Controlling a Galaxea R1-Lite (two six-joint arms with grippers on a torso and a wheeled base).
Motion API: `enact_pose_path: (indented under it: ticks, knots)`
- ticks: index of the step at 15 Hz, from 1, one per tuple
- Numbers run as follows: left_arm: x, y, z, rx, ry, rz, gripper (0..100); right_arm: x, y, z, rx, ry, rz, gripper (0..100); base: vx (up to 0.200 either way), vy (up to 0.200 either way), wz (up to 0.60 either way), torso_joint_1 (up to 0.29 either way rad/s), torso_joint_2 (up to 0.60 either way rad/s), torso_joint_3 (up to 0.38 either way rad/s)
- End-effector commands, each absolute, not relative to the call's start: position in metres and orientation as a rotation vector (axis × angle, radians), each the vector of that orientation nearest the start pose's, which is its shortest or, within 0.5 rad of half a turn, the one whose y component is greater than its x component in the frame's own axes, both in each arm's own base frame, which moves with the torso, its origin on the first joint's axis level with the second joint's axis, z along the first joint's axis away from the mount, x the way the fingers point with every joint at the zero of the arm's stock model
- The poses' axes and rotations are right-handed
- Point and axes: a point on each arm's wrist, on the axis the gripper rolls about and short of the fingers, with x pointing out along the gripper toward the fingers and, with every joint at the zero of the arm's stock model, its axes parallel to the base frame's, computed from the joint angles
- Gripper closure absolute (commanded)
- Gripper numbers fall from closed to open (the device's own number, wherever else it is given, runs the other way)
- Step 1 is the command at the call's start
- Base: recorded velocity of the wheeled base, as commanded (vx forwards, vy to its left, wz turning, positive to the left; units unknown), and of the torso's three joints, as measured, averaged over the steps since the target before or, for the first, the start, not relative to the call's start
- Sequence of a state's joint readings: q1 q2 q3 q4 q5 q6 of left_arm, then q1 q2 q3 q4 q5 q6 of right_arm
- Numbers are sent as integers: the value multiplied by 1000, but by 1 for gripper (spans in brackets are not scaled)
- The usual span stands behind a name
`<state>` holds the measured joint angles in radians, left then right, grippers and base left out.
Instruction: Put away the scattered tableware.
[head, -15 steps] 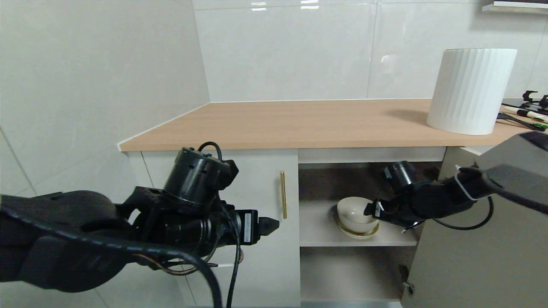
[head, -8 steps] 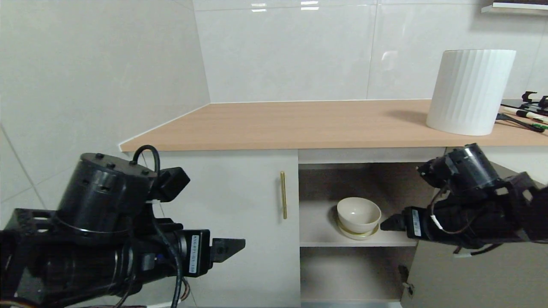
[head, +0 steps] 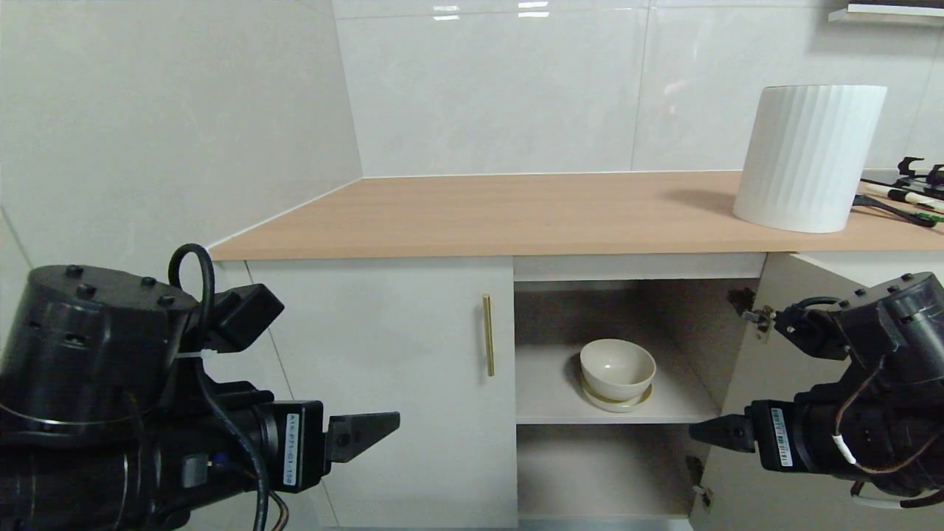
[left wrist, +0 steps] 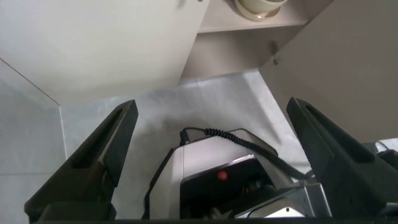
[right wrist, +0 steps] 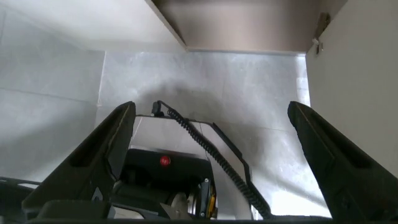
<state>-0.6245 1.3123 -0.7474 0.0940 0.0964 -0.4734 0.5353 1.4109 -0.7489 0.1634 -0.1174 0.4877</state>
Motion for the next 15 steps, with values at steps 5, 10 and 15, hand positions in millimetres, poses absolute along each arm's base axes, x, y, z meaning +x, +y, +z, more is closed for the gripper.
enact_pose_path:
  ticks: [5,10,15]
  knots:
    - [159,-113,191,-200,752,-342,0,180,104,167,179,881,185,0,-200,0,0,-1,2,6]
    - [160,-114,188,-193,765,-341,0,181,105,163,172,897,180,0,-200,0,0,4,1,3]
    - [160,-114,188,-193,765,-341,0,183,107,160,165,913,177,0,-200,0,0,4,2,3]
